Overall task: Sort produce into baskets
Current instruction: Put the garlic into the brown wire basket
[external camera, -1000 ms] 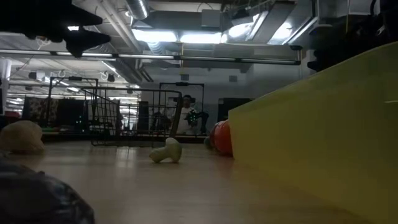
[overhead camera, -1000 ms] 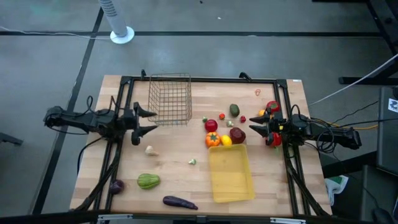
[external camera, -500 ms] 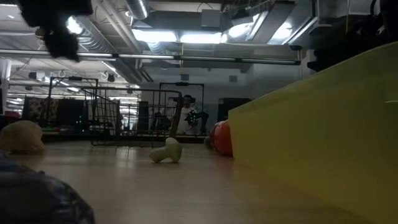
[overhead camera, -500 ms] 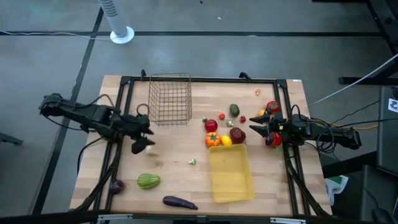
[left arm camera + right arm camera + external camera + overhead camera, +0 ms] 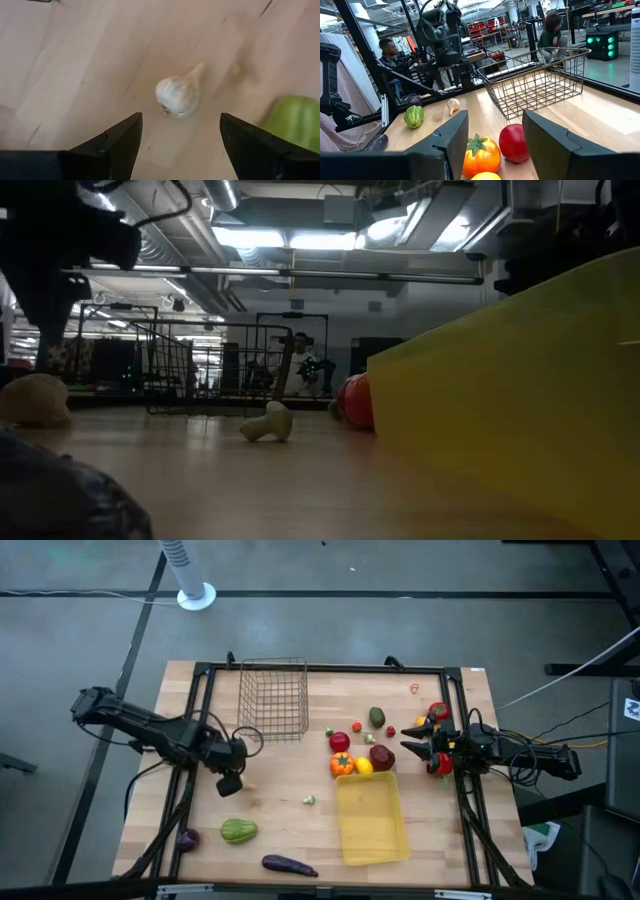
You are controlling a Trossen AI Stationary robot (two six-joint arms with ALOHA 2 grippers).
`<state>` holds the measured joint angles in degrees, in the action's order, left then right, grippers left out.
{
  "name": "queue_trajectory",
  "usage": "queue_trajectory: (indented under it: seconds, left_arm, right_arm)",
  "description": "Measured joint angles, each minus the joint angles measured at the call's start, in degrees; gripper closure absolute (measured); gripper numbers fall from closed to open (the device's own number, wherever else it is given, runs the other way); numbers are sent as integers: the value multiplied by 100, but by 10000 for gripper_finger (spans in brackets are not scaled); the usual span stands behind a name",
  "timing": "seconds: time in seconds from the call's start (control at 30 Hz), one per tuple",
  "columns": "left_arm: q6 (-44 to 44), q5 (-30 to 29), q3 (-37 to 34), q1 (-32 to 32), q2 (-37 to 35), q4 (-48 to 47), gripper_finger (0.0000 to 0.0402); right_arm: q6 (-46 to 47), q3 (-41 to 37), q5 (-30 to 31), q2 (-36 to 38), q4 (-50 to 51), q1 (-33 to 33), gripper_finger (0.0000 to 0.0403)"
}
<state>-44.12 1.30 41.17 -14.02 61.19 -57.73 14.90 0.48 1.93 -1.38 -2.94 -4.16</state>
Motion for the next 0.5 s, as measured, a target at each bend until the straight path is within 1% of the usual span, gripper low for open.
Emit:
queue_trajectory:
  seconds: [0.3, 0.5]
  left_arm:
    - [69, 0, 0, 2, 699, 25, 141]
    - [68, 0, 0, 2, 1068, 363, 141]
  right_arm:
    - [0, 0, 0, 0, 0, 0, 216]
    - [-3, 1, 0, 1, 3, 0, 216]
